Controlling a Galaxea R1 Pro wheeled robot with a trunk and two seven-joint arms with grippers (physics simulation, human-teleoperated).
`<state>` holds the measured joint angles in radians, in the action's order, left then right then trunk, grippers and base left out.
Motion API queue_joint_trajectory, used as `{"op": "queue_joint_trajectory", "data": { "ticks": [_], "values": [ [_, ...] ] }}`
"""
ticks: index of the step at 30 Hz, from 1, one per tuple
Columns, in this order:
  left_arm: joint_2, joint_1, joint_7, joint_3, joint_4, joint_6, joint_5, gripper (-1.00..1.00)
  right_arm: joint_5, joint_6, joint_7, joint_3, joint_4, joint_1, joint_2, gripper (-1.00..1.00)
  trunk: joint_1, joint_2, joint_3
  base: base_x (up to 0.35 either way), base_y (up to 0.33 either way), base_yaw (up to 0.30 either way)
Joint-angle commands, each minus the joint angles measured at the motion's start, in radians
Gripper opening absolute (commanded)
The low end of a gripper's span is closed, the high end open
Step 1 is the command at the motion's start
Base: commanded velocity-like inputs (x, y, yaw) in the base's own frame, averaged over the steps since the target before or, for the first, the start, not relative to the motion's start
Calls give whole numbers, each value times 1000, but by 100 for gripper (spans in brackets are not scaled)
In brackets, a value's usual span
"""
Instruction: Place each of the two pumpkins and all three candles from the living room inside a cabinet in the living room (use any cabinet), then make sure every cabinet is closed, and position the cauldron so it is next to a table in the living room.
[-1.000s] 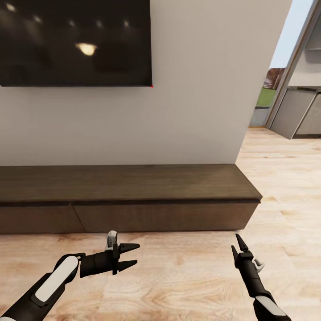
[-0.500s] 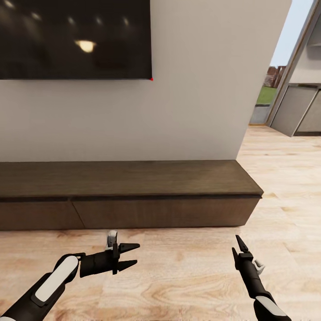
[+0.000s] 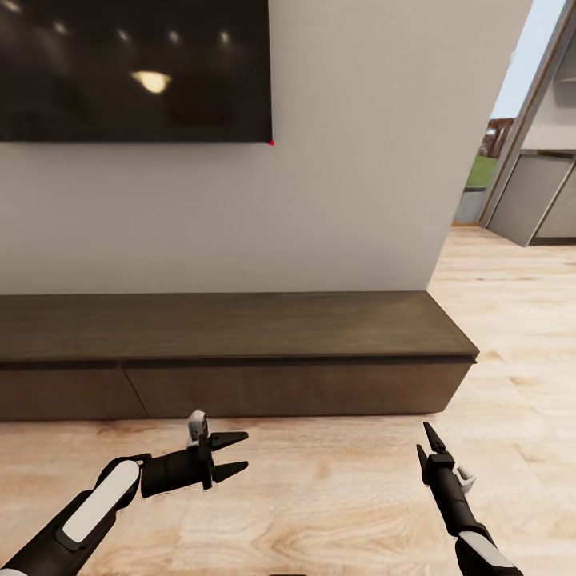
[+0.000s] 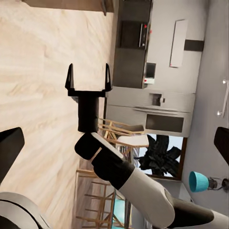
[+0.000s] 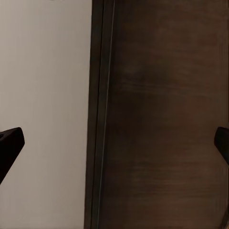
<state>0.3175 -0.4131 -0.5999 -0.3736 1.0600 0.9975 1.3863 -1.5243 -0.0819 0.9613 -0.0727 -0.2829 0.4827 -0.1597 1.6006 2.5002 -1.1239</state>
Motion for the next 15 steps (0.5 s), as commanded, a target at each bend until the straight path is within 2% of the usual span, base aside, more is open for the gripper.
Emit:
{"op": "queue_joint_trajectory", "data": {
  "ticks": [1,8,15],
  "values": [
    [1,-1,-6,-2,-1,1,-1,100,-5,-9,4,-2,1,1,0,100,0,0,-1,257,0,0],
    [0,-1,-7,-2,-1,1,-2,100,-4,-12,3,-2,1,1,-1,100,0,0,-1,206,0,0],
    [0,-1,-8,-2,-2,1,-5,100,-4,-12,0,-3,1,1,-1,100,0,0,-1,118,0,0]
  ]
}}
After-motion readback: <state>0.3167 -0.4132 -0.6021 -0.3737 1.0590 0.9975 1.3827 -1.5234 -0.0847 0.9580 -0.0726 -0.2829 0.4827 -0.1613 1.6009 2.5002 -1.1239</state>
